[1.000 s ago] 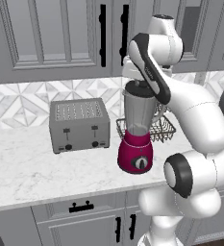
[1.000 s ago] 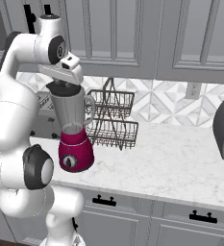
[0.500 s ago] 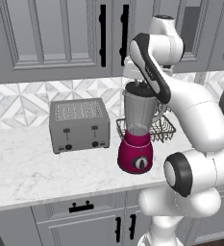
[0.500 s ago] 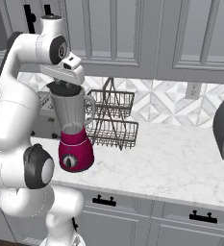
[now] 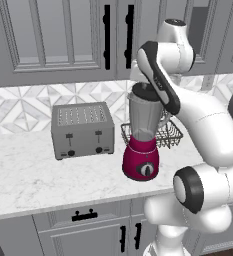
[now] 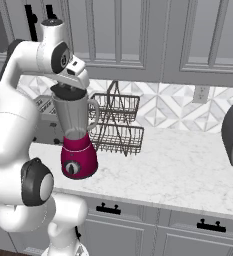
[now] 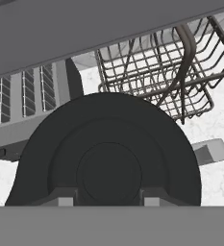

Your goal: Close the lid blender by securely placing the lid on top.

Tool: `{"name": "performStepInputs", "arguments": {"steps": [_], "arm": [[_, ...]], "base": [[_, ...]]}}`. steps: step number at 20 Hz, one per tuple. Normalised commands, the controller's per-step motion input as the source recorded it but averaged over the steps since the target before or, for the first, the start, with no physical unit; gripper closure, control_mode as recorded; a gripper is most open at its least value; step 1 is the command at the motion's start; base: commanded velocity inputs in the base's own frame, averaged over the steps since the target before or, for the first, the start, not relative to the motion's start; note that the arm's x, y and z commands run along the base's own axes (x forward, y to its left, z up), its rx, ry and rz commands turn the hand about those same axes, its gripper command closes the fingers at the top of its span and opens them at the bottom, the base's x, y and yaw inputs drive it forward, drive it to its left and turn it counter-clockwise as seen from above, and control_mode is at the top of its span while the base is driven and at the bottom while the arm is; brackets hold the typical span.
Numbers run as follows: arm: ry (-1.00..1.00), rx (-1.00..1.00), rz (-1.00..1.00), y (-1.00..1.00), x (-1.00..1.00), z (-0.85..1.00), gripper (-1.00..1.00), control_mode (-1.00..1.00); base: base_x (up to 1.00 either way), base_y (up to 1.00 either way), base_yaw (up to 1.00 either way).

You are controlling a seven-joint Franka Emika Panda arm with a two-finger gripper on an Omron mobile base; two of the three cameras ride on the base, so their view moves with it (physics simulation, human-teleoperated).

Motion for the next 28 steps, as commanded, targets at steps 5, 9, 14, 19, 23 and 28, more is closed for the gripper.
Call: {"name": "performStepInputs", "arguments": {"steps": [5, 9, 14, 19, 23, 28], "arm": [[-0.03, -0.02, 0.00, 0.00, 0.00, -0.25, 1.00, -1.00], [0.00, -0.01, 0.00, 0.01, 0.00, -0.24, 1.00, -1.00], [0.00, 0.00, 0.00, 0.00, 0.00, -0.10, 1.00, -1.00], [0.01, 0.00, 0.00, 0.03, -0.02, -0.15, 1.00, -1.00], [0.00, -0.01, 0.00, 0.10, -0.04, -0.52, 1.00, -1.00], [-0.02, 0.00, 0.00, 0.11, -0.25, -0.48, -1.00, -1.00]], "base": [[0.00, 0.00, 0.00], [0.00, 0.00, 0.00], [0.00, 0.00, 0.00], [0.00, 0.00, 0.00], [0.00, 0.00, 0.00], [0.00, 0.00, 0.00]]}}
